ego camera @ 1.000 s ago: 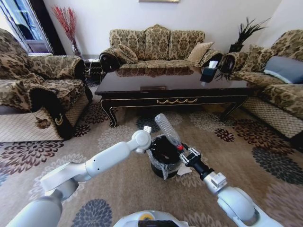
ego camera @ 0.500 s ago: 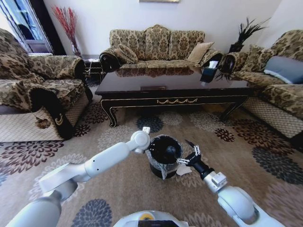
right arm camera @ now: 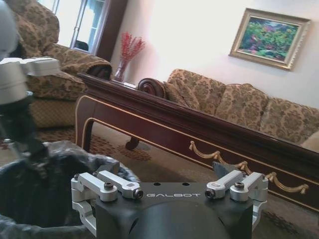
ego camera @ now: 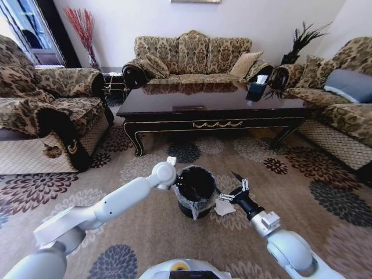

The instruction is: Move to the front of the table and pick up the trash from the floor, then place it into the trash bin.

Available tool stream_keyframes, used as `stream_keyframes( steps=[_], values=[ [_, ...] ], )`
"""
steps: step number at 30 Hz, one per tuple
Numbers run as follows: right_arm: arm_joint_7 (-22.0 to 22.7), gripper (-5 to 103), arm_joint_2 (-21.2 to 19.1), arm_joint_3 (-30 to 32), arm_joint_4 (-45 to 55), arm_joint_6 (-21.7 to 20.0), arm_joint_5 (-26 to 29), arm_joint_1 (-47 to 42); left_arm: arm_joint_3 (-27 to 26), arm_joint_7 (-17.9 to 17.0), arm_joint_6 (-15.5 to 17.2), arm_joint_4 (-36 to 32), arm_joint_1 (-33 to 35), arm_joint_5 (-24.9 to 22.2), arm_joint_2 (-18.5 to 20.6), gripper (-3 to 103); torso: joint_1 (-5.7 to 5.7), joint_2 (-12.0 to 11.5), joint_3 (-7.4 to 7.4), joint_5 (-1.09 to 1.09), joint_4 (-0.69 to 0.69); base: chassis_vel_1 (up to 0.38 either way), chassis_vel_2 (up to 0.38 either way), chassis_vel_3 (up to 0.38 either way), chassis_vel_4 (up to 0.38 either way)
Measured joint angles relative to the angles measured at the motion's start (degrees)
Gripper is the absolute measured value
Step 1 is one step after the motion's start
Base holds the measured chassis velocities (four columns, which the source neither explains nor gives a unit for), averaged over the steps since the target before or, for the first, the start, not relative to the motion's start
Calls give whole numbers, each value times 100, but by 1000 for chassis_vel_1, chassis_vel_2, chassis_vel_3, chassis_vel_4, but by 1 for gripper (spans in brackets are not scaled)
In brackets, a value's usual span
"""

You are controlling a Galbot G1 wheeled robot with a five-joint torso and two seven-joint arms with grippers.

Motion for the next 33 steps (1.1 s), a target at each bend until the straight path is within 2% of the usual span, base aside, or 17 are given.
stream_keyframes(
  steps=[5, 16, 21, 33],
  values=[
    [51, 100, 188, 80, -195, 22, 158, 88, -374, 40, 0, -186, 573, 151, 256, 0, 0, 0, 0, -1, 1, 0, 0, 0, 0],
    [206, 100, 402, 106, -998, -72, 750, 456, -1016, 112, 0, -353, 1077, 199, 609, 0, 0, 0, 0, 0, 1, 0, 0, 0, 0],
    [319, 100, 642, -117, -1556, -313, 1174, 628, -1313, 155, 0, -424, 1387, 280, 749, 0, 0, 1, 0, 1, 0, 0, 0, 0, 0],
    [608, 100, 1096, -460, -2581, -587, 1458, 1227, -1793, 203, 0, -602, 1753, 305, 971, 0, 0, 1, 0, 0, 1, 0, 0, 0, 0]
  ],
)
